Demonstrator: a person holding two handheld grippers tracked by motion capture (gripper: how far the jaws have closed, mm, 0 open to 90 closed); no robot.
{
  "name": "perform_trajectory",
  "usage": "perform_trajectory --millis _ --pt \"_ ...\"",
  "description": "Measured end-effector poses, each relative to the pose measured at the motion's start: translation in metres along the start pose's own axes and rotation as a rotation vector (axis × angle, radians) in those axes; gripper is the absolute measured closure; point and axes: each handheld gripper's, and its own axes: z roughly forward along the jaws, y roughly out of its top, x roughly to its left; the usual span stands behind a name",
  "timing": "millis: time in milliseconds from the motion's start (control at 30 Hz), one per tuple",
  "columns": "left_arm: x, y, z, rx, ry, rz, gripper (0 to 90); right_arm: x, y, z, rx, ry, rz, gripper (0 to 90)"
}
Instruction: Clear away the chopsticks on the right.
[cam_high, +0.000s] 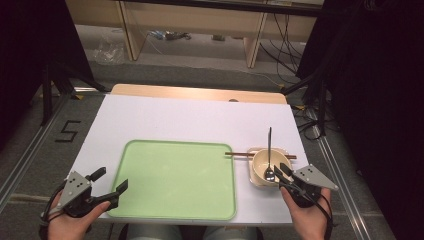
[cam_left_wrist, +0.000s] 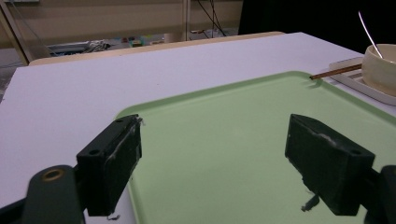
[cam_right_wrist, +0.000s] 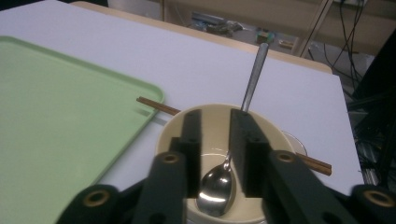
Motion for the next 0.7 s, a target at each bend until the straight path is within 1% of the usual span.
perform_trajectory --millis 33,67,100,133,167,200,233,267,300,333,367,400,433,467,500,533,600,633,667,700 --pt "0.001 0.0 0.0 0.003 0.002 -0.004 18.3 -0.002 0.006 0.004 0.031 0.001 -0.005 87.1" --pt "0.001 0.0 0.0 0.003 0.002 -0.004 18.3 -0.002 0.006 0.004 0.031 0.001 -0.005 87.1" --pt "0.001 -0.001 0.0 0.005 0.002 -0.005 18.3 -0.002 0.012 0.009 0.044 0.0 -0.01 90.0" --pt "0.001 -0.001 0.0 0.005 0.002 -0.005 18.3 -0.002 0.012 0.009 0.044 0.0 -0.01 90.0" --pt "0.001 -0.001 0.0 0.003 0.002 -0.008 18.3 -0.003 0.021 0.015 0.078 -0.003 -0.014 90.0" --pt "0.001 -0.001 0.0 0.003 0.002 -0.008 18.3 -0.003 0.021 0.015 0.078 -0.003 -0.014 90.0" --pt "0.001 -0.001 -0.001 0.004 0.003 -0.008 18.3 -0.001 0.029 0.022 0.104 0.004 -0.01 90.0" --pt "0.001 -0.001 -0.001 0.004 0.004 -0.009 18.3 0.001 0.033 0.026 0.128 0.006 -0.01 90.0" --pt "0.001 -0.001 -0.001 0.004 0.005 -0.012 18.3 0.001 0.036 0.031 0.138 0.016 -0.031 90.0" --pt "0.001 -0.001 -0.001 0.005 0.006 -0.011 18.3 0.003 0.04 0.035 0.181 0.02 -0.018 90.0" --pt "0.001 -0.001 -0.001 0.005 0.006 -0.011 18.3 0.003 0.04 0.035 0.181 0.02 -0.018 90.0" --pt "0.001 -0.001 -0.002 0.004 0.008 -0.014 18.3 0.007 0.043 0.045 0.203 0.029 -0.03 90.0" --pt "0.001 -0.001 -0.002 0.004 0.008 -0.014 18.3 0.012 0.046 0.048 0.247 0.03 0.003 90.0" --pt "0.002 -0.002 -0.003 0.003 0.009 -0.015 18.3 0.015 0.047 0.051 0.271 0.043 0.016 90.0" --pt "0.002 -0.002 -0.003 0.003 0.009 -0.015 18.3 0.015 0.047 0.051 0.271 0.043 0.016 90.0" --pt "0.002 -0.002 -0.003 0.001 0.009 -0.016 18.3 0.019 0.052 0.061 0.312 0.064 -0.003 90.0" --pt "0.002 -0.003 -0.006 0.004 0.016 -0.018 18.3 0.024 0.057 0.068 0.369 0.076 -0.003 90.0" --pt "0.002 -0.003 -0.007 0.005 0.017 -0.017 18.4 0.024 0.06 0.072 0.388 0.084 -0.012 90.0" --pt "0.002 -0.004 -0.007 0.004 0.02 -0.021 18.3 0.026 0.063 0.077 0.395 0.084 -0.001 90.0" --pt "0.002 -0.004 -0.008 0.003 0.022 -0.023 18.4 0.027 0.067 0.081 0.433 0.09 -0.01 90.0"
